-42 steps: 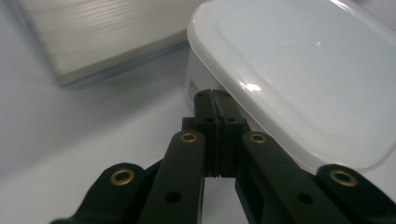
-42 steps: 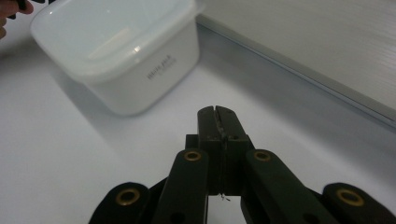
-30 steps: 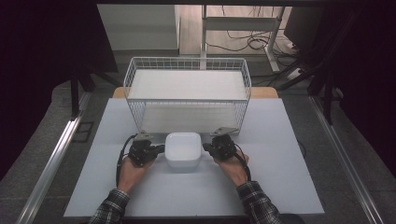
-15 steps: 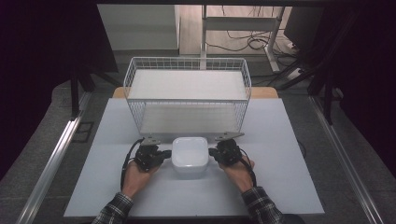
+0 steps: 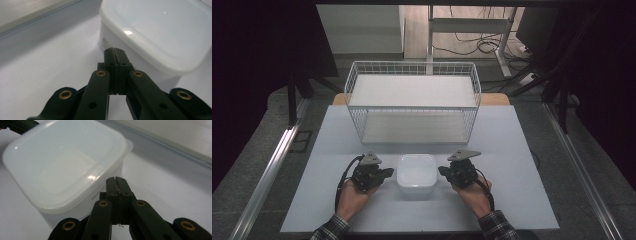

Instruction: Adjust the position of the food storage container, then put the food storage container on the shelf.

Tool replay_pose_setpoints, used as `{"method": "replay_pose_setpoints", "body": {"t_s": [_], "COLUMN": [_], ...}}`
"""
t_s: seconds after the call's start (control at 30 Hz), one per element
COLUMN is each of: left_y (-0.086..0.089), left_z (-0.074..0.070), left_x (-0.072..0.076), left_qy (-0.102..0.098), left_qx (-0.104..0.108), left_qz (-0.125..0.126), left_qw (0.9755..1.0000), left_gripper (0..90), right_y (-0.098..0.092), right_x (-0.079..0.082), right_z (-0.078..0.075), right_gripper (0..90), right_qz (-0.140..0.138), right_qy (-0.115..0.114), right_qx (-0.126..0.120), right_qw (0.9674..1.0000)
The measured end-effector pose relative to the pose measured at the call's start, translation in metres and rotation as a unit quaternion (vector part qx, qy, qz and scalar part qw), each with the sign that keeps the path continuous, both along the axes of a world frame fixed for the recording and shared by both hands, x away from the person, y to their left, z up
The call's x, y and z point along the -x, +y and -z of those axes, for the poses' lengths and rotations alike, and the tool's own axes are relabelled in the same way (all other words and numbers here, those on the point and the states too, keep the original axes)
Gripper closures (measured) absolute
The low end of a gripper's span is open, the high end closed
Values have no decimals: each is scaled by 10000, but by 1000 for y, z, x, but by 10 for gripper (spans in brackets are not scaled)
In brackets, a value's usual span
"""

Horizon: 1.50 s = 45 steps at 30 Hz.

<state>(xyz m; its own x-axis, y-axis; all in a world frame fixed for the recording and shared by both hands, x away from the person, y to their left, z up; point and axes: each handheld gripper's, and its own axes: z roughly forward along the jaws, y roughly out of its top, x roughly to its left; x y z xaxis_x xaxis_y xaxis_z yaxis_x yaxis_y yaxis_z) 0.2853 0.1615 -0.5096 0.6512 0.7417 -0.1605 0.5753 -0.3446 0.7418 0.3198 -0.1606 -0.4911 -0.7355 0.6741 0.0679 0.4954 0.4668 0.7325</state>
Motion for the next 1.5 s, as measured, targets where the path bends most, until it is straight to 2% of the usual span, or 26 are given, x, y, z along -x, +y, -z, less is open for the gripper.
{"method": "replay_pose_setpoints", "body": {"t_s": [0.1, 0.13, 0.2, 0.23, 0.27, 0.3, 0.33, 0.37, 0.4, 0.43, 0.47, 0.5, 0.53, 0.63, 0.9, 0.93, 1.07, 1.1, 1.17, 1.23, 1.5], "left_y": [8, 13, 15, 15, 15, 15, 15, 15, 14, 14, 14, 14, 14, 13, 17, 19, 21, 22, 22, 21, 9], "left_z": [-2, -3, -3, -3, -3, -3, -1, -1, 1, 2, 4, 5, 5, 4, 7, 7, 5, 5, 4, 2, -9], "left_x": [7, 14, 17, 23, 23, 26, 28, 28, 28, 28, 27, 27, 26, 26, 24, 23, 21, 21, 21, 19, 14], "left_qy": [-70, -132, -168, -231, -231, -300, -268, -268, -261, -247, -214, -191, -191, -246, -317, -330, -395, -421, -447, -420, -213], "left_qx": [53, 96, 100, 70, 70, 28, 23, 23, -5, 0, 13, 10, -9, -24, 122, 229, 375, 435, 440, 562, 487], "left_qz": [-23, -23, -10, 53, 53, 84, 193, 193, 205, 225, 252, 234, 216, 210, 227, 209, 168, 164, 108, 128, 331], "left_qw": [10000, 9999, 9998, 9997, 9997, 9995, 9995, 9995, 9994, 9994, 9995, 9995, 9996, 9995, 9992, 9990, 9984, 9980, 9980, 9975, 9980], "left_gripper": [790, 750, 628, 573, 510, 510, 378, 326, 270, 270, 230, 134, 134, 56, 35, 34, 33, 16, 12, 5, 30], "right_y": [-8, -14, -16, -21, -21, -23, -27, -27, -31, -31, -32, -36, -36, -36, -31, -31, -30, -28, -27, -24, -14], "right_x": [2, 4, 5, 8, 8, 9, 12, 12, 13, 13, 13, 12, 12, 11, 12, 11, 11, 10, 10, 10, 7], "right_z": [-3, -5, -5, -8, -8, -8, -9, -9, -8, -8, -7, -3, -3, 2, 3, 3, 2, 0, 0, 0, -7], "right_gripper": [835, 790, 763, 689, 689, 646, 537, 537, 398, 398, 331, 189, 189, 64, 23, 23, 22, 15, 14, 11, 12], "right_qz": [16, 1, -3, -17, -17, -35, -74, -74, -106, -106, -107, -114, -114, -111, -244, -241, -293, -391, -411, -448, -544], "right_qy": [-29, -45, -52, -79, -79, -83, -116, -116, -127, -127, -117, -135, -135, -151, -204, -174, -138, -131, -145, -141, -182], "right_qx": [-69, -158, -177, -236, -236, -237, -253, -253, -279, -279, -281, -330, -330, -163, -81, -102, -155, -134, -114, -97, -198], "right_qw": [10000, 9999, 9998, 9997, 9997, 9997, 9996, 9996, 9995, 9995, 9995, 9993, 9993, 9997, 9995, 9995, 9994, 9991, 9990, 9989, 9982]}}
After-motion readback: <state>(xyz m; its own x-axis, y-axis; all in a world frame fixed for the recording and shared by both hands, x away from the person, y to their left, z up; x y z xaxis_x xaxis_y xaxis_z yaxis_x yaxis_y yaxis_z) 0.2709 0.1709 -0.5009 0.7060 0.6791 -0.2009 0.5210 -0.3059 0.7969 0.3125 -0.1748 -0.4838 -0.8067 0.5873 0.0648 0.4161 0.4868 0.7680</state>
